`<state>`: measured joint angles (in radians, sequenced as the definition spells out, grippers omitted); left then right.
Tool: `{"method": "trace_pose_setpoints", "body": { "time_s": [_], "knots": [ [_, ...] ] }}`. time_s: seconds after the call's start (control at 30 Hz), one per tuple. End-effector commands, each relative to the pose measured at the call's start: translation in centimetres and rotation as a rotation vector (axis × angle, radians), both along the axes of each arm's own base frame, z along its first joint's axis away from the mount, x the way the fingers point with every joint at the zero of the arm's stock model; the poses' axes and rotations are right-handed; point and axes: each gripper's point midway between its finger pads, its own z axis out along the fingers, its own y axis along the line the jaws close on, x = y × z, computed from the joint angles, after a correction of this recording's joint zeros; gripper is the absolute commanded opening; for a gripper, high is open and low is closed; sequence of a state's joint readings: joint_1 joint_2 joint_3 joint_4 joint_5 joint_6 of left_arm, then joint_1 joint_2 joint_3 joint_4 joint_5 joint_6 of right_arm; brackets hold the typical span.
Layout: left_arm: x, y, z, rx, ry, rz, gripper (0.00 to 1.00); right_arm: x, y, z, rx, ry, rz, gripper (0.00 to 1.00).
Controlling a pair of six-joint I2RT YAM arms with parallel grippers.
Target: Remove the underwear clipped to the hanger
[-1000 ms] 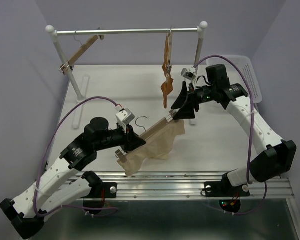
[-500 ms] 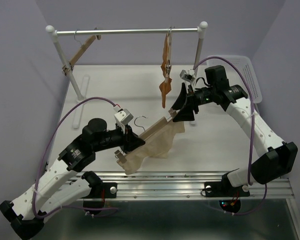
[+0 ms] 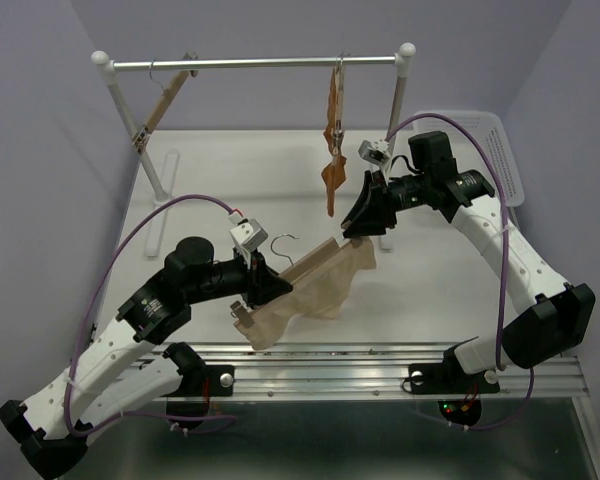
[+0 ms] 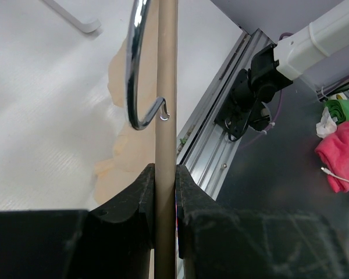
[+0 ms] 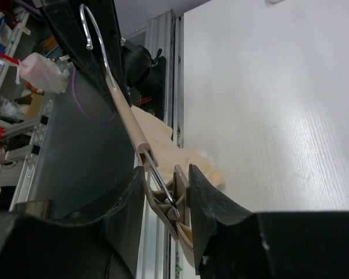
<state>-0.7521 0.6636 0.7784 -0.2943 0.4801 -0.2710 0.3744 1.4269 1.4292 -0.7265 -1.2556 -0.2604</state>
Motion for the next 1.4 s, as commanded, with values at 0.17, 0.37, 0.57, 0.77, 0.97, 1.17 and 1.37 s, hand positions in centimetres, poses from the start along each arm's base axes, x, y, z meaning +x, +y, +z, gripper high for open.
{"method": "trace_pose_setpoints", "body": {
  "time_s": [0.17, 0.37, 0.57, 0.77, 0.97, 1.17, 1.37],
  "knots": [
    [0.5, -0.2, 2.4, -0.063, -0.070, 0.014, 0.00, -0.5, 0.4, 1.4, 0.040, 0.007, 0.043, 0.12],
    [0.3, 0.0, 2.4, -0.066, -0.066, 0.017, 0.00, -0.1, 0.7, 1.7, 0.047, 0.038, 0.027, 0.01],
    [0.0, -0.2, 2.7, -0.075, -0.076, -0.004, 0.00, 1.8, 0.1, 1.6, -0.049, -0.056, -0.100, 0.01],
    [0.3, -0.7, 3.4, -0.093, -0.120, -0.028, 0.00, 0.0, -1.6, -0.1, -0.119, -0.358, 0.055, 0.01],
    [0.2, -1.2, 3.3, -0.083, -0.162, -0.079, 0.00, -1.8, -1.9, 0.1, -0.028, -0.604, 0.275, 0.01],
    [0.7, -0.9, 3.8, -0.084, -0.206, -0.049, 0.00, -1.4, -2.0, 0.5, -0.074, -0.538, 0.237, 0.01],
    [0.8, -0.6, 4.4, -0.088, -0.237, -0.041, 0.00, -2.0, -2.0, 2.5, -0.041, -0.569, 0.202, 0.01]
  ]
}}
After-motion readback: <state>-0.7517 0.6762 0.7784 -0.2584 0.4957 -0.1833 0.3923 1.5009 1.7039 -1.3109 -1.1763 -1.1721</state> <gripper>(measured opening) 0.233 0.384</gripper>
